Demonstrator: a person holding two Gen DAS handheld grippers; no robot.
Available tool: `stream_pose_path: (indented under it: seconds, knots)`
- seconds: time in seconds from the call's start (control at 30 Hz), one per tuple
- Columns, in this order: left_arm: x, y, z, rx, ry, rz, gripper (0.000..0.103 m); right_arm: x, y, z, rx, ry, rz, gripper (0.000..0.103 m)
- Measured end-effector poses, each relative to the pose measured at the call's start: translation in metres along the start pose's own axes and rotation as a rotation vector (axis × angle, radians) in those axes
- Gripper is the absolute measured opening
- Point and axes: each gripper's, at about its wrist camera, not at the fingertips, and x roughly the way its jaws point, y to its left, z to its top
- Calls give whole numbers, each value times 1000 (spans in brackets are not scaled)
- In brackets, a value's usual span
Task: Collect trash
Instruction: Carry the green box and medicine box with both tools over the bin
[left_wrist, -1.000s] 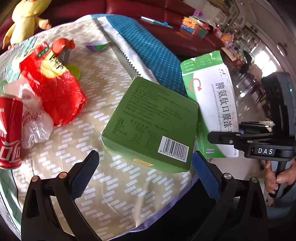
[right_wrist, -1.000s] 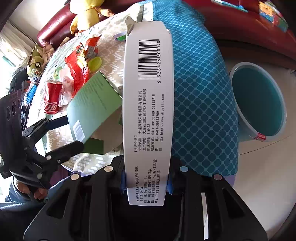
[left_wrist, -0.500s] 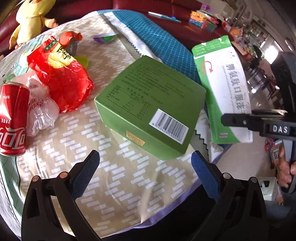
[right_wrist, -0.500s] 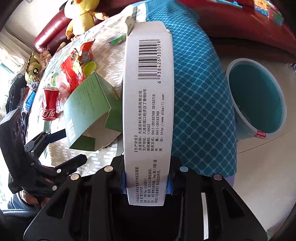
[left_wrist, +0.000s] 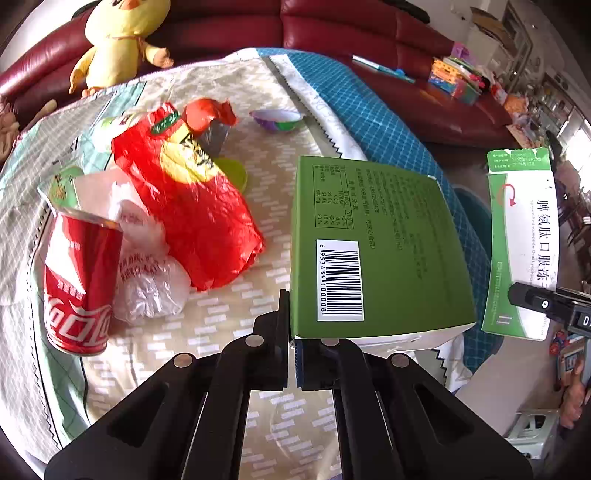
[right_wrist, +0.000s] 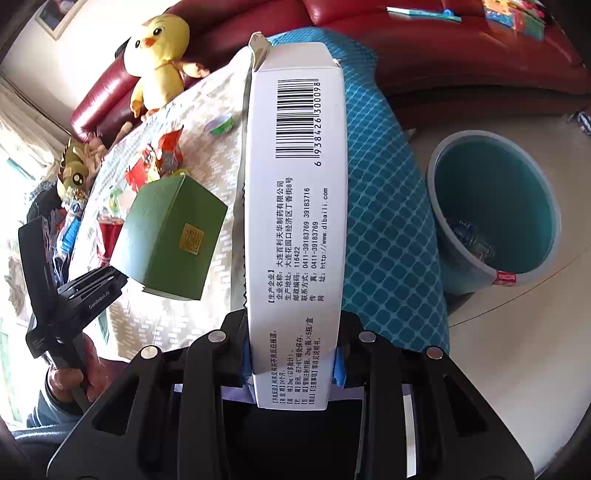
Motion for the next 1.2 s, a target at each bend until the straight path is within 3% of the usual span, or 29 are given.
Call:
stream_pose_path:
  seconds: [0.2,0.57,0.77,1.03,1.13,1.2]
  knots:
    - [-9,-20,26,27,-18,-46,3,-34,-33,17,75,-100,-3,30]
    - [30,-156,97,285,-12,-129,3,-97,-143,36,266,-265,-147,30]
    - [71,-229,115,402,33,-155,3,-96,-188,37,346,-249,-166,30]
    - [128,-294,118,492,158,-158,4,-89,-236,42,416,-222,-182,30]
    - [148,-313,116,521,210,-154,9,-86,-243,47,427,-216,-184,30]
    - [161,-319,115,530,240,-140,24,-82,-246,49,427,-205,-183,30]
